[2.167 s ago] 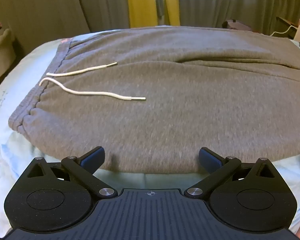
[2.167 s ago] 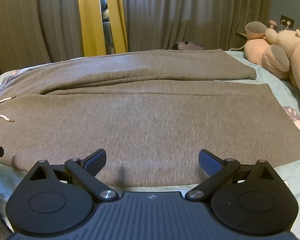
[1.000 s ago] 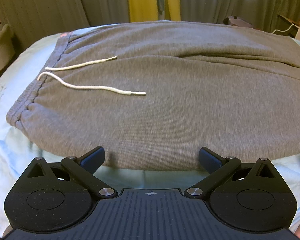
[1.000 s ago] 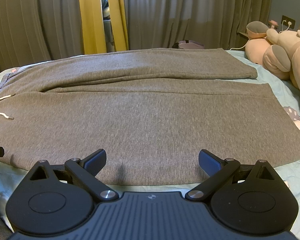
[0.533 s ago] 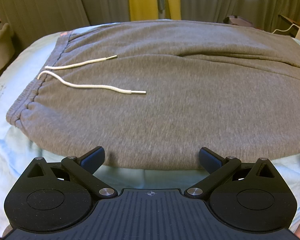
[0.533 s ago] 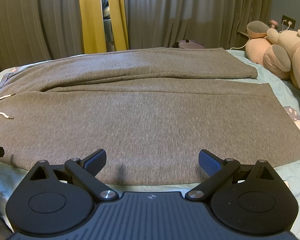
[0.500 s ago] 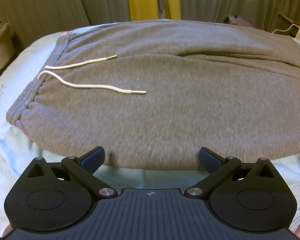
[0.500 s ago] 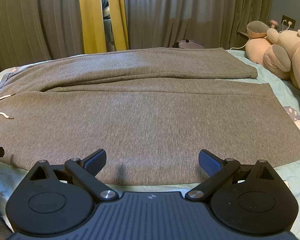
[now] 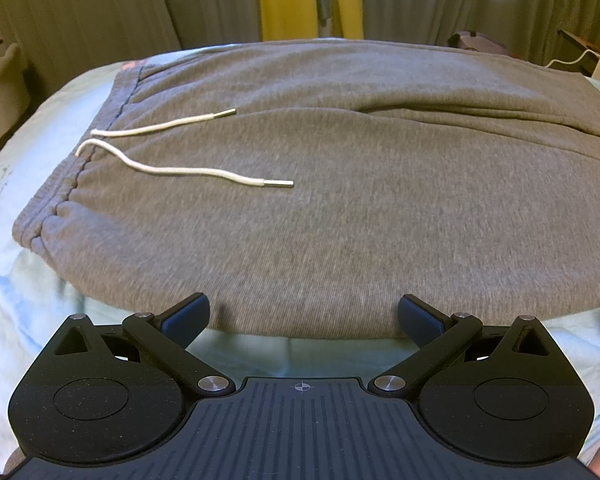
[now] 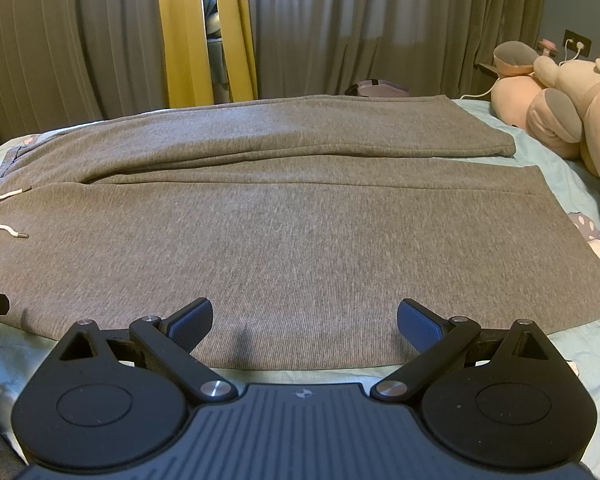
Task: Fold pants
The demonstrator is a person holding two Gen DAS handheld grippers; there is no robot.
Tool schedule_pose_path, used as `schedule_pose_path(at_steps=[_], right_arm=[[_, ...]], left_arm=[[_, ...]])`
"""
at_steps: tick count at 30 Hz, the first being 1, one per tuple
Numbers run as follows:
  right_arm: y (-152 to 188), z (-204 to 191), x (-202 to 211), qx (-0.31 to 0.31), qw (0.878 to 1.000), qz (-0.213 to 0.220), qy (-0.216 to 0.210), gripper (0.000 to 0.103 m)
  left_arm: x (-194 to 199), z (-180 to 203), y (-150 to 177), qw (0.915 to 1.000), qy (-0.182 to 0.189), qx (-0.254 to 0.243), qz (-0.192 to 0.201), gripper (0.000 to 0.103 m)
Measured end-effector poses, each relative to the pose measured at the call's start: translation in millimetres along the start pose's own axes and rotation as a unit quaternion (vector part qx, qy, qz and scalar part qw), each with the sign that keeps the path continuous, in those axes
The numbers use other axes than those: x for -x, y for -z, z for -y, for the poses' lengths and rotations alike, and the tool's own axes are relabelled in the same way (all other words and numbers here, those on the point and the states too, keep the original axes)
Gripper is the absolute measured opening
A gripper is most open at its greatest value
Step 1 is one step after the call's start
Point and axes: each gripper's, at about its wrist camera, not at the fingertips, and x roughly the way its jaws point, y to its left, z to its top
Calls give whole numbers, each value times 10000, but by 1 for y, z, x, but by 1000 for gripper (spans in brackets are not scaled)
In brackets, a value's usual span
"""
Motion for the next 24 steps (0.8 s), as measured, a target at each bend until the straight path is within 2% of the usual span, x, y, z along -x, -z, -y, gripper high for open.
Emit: schedule_pose_path(at_steps=[24], right_arm=[[0,-2,0,31,10000,-29,4,99]], left_arm=[[2,0,-3,10000,23,5,-5,103]])
